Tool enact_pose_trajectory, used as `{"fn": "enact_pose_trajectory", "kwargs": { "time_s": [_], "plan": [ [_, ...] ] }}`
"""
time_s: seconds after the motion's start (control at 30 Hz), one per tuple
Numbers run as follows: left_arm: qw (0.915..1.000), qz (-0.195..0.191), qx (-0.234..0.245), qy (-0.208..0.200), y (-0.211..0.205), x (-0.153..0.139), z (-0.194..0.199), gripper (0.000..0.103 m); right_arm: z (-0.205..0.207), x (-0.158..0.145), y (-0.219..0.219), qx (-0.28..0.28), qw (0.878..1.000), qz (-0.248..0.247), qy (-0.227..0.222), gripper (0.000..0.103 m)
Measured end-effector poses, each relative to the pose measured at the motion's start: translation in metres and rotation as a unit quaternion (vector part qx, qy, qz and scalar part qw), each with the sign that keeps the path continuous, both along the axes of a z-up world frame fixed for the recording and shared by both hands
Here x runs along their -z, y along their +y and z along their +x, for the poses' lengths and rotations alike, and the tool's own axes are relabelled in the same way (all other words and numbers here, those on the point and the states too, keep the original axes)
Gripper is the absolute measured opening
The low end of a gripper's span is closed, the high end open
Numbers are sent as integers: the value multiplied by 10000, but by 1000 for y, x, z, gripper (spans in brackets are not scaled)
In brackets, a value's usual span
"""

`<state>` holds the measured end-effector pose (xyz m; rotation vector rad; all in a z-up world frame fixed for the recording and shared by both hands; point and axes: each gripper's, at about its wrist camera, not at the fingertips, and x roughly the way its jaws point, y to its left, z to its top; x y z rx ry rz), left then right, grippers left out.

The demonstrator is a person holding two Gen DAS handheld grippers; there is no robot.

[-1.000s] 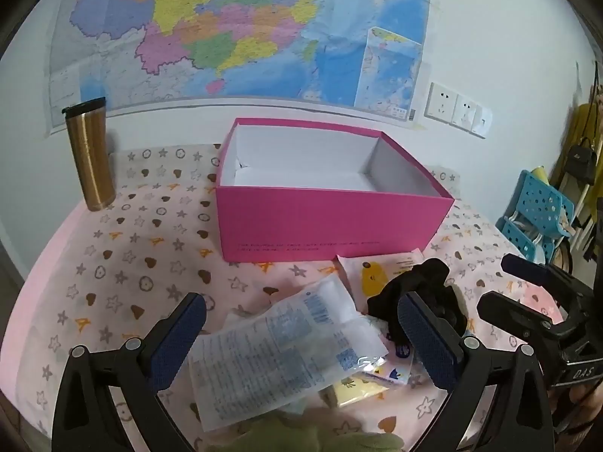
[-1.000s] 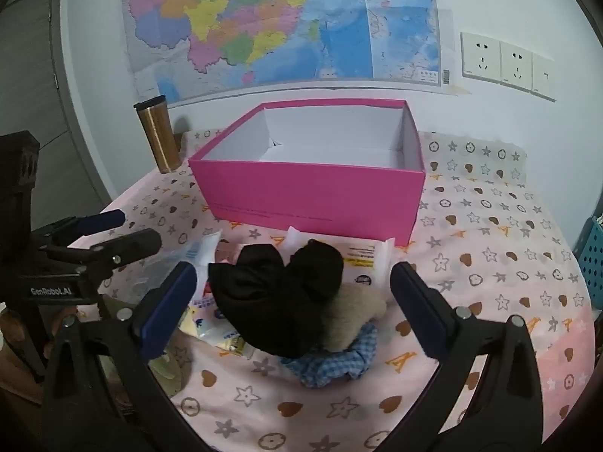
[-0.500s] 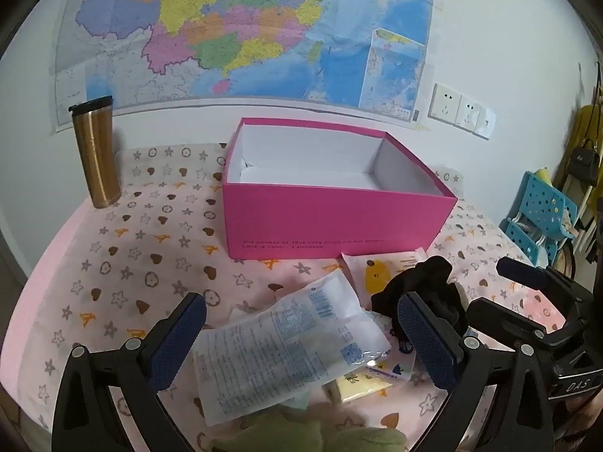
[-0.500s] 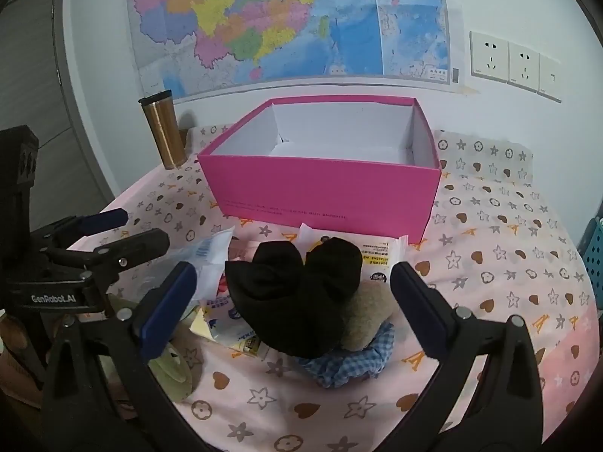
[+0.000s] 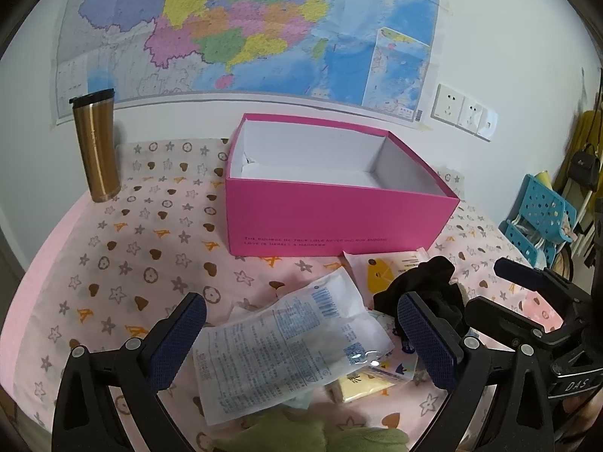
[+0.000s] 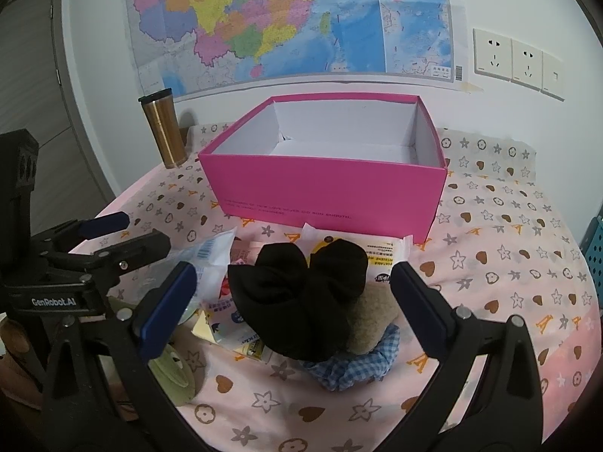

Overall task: Organize soft objects
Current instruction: 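Move the right gripper toward the clear plastic packet on the sheet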

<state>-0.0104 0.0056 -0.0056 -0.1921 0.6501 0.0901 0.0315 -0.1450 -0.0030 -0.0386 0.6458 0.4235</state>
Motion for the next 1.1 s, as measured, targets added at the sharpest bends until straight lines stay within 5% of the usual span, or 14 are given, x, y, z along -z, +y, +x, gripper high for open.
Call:
{"fn": "enact_pose_trajectory", "kwargs": {
  "time_s": [1.1],
  "plan": [
    [10000, -6, 9, 4, -1, 0, 2, 103, 1, 4, 13, -131, 9999, -29, 57, 103]
  ]
}}
